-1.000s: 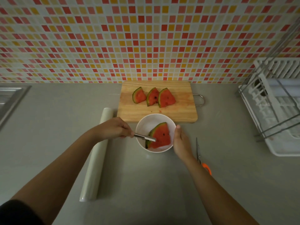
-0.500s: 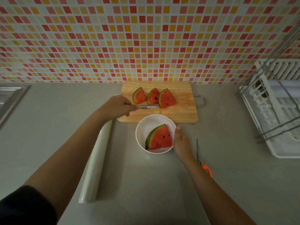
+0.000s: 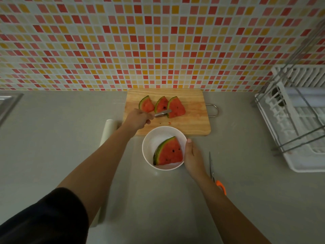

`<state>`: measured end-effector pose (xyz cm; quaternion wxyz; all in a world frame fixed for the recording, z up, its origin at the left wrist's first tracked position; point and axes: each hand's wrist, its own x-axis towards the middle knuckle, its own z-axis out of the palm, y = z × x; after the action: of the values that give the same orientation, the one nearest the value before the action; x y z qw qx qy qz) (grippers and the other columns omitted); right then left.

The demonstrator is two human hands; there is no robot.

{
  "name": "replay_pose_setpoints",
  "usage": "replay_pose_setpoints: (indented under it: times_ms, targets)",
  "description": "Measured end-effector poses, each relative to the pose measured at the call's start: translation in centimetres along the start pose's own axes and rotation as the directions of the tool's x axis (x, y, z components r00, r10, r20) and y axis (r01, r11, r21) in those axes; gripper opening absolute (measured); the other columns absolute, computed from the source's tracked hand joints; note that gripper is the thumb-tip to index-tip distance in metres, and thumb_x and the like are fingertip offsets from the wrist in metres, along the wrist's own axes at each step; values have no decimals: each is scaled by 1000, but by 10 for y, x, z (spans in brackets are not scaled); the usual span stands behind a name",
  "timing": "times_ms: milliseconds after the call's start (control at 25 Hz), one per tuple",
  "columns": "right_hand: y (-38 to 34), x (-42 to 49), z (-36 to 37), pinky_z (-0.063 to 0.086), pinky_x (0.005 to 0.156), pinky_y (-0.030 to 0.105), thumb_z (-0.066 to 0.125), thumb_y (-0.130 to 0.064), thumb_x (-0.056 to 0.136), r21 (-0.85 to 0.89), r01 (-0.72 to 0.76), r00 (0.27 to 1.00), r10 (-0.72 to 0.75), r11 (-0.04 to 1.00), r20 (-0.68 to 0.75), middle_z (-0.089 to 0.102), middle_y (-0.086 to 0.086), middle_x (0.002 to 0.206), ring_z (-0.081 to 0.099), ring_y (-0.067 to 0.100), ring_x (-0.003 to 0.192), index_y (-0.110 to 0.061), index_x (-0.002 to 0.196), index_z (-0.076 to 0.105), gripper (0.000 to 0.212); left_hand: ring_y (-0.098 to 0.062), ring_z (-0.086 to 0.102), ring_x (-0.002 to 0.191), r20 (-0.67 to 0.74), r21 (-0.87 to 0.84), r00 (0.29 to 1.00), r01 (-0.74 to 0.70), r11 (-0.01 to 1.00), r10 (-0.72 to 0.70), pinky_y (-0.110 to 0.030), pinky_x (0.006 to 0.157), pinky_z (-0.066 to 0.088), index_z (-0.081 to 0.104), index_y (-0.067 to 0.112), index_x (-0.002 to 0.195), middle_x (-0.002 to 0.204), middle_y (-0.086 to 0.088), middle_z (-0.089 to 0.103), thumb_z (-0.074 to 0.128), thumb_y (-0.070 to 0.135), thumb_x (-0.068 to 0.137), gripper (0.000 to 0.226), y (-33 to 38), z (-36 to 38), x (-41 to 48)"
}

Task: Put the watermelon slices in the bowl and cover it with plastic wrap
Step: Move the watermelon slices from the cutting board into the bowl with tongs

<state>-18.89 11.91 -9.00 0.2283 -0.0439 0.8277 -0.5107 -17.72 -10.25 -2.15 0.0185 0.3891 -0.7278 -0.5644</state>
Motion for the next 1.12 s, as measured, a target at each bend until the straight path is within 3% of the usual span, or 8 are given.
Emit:
replay_pose_setpoints:
  times_ms: [120,280,400,640,880,1000,1120]
  targets:
    - [0,0,-1,41,81,30,17,-55,94,-14,3,1000,-3,1000,-2,61,-1,97,57,17,93,-19,108,62,60,-11,37,47,16,-72,998,-59,996,60,-18,42,30,74,7,78,56,-1,54,69,18,82,13,-7,-18,-18]
    - [-1,-2,0,37,82,30,17,-55,93,2,8,1000,-8,1000,-22,62,1,102,57,22,104,-19,111,60,59,-10,38,51,142,-118,984,-94,989,110,-20,46,28,75,2,82,54,3,49,67,20,83,20,-34,-53,-64]
    - [0,-3,1,39,84,33,15,-59,92,-5,-8,999,8,1000,-40,64,7,114,57,26,108,-19,112,61,64,-10,39,53,207,19,974,-102,995,96,-19,48,30,74,1,81,53,4,50,69,20,83,20,-57,-58,-97]
    - [-1,-3,4,41,86,34,15,-56,93,-17,-1,998,0,1000,-64,66,10,113,58,29,107,-18,112,63,64,-2,42,44,217,184,967,-178,967,136,-12,45,32,76,19,73,47,11,53,67,17,86,16,-54,-51,-117]
    - [1,1,4,35,84,30,15,-56,93,-39,-28,997,25,999,-73,63,12,118,56,31,110,-19,116,60,62,-6,55,58,236,500,955,-276,821,178,-12,55,40,76,13,78,60,4,63,63,34,88,26,-36,-48,-124]
    - [2,0,4,37,87,31,16,-56,93,-5,-11,999,11,1000,-39,63,10,118,55,28,111,-20,117,60,61,-7,60,64,268,632,946,-317,707,185,-21,63,47,76,13,81,69,3,68,62,45,85,35,-20,-57,-123]
    - [4,-1,3,35,87,30,16,-57,92,24,4,1000,-4,1000,-21,61,4,112,54,21,108,-20,116,59,61,-1,55,63,240,708,931,-361,607,274,-10,55,37,77,18,80,72,4,68,60,49,82,35,-3,-69,-106]
